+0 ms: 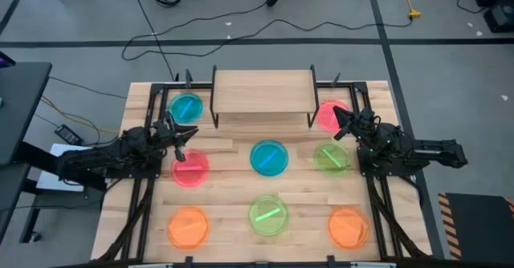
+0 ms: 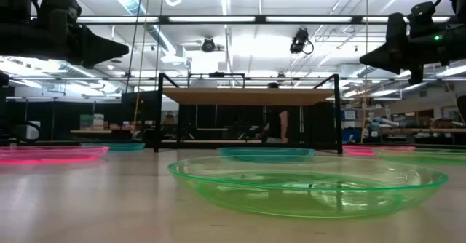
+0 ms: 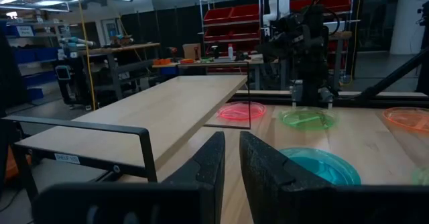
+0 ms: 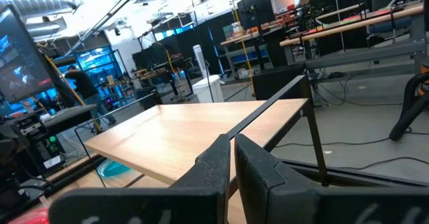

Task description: Place and stack plates onto a shelf

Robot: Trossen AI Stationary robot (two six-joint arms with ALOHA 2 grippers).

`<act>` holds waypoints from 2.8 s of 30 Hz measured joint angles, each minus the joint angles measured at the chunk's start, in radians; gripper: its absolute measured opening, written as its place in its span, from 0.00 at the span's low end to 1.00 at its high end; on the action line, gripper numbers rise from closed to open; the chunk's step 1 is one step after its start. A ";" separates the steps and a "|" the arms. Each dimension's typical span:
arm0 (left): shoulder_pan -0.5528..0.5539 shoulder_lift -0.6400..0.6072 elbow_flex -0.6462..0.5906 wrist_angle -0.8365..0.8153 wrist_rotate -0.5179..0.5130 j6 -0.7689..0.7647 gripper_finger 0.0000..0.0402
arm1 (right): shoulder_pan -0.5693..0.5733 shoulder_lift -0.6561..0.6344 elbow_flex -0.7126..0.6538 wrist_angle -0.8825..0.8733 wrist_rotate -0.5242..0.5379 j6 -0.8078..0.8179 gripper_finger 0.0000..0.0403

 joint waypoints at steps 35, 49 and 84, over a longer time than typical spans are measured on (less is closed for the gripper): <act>0.011 0.004 0.000 0.086 -0.044 0.061 0.14 | 0.000 0.000 0.000 0.055 -0.044 0.001 0.07; 0.011 0.004 0.000 0.083 -0.043 0.060 0.14 | -0.001 0.000 0.001 0.208 -0.145 -0.013 0.07; 0.011 0.004 0.000 0.019 -0.016 0.008 0.04 | 0.595 0.941 0.562 -0.490 -0.013 0.193 0.04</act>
